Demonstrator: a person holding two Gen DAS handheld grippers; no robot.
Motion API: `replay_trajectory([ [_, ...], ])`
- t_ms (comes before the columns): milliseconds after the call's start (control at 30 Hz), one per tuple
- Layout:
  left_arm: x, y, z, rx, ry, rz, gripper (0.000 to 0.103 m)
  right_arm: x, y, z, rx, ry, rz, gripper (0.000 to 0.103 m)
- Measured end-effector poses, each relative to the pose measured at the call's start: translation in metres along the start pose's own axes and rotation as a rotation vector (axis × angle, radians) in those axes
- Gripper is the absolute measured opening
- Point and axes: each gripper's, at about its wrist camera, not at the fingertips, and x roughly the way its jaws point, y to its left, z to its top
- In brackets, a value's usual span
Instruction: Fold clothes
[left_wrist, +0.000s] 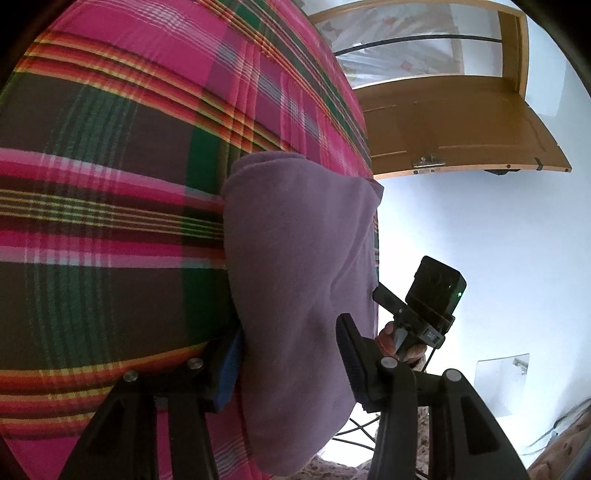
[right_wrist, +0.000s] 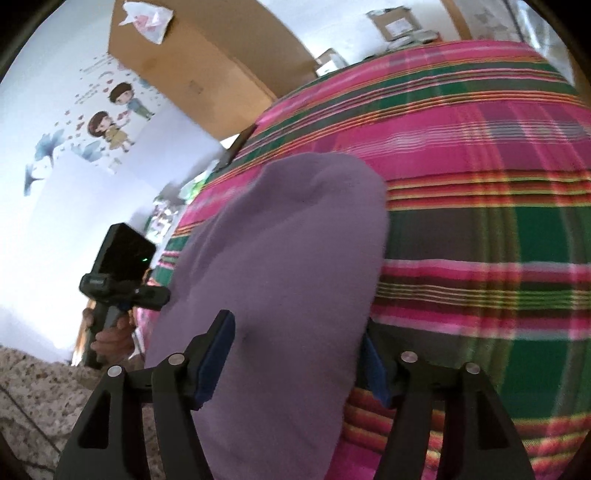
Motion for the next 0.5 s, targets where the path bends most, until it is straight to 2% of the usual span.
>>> replay_trajectory([
  [133,-0.009,0.001,-0.009,0.005,-0.002,-0.005,0.057,0.003,0.001,0.002,-0.011,0.015,0.034,0.068],
  [267,-0.010,-0.001,-0.015,0.011,-0.015,-0.005,0.060,0.005,0.000,0.002,-0.003,0.013,0.058,0.068],
  [500,-0.015,0.005,-0.015,-0.034,-0.008,-0.100,0.059,0.005,-0.005,0.002,0.000,-0.005,0.085,0.067],
])
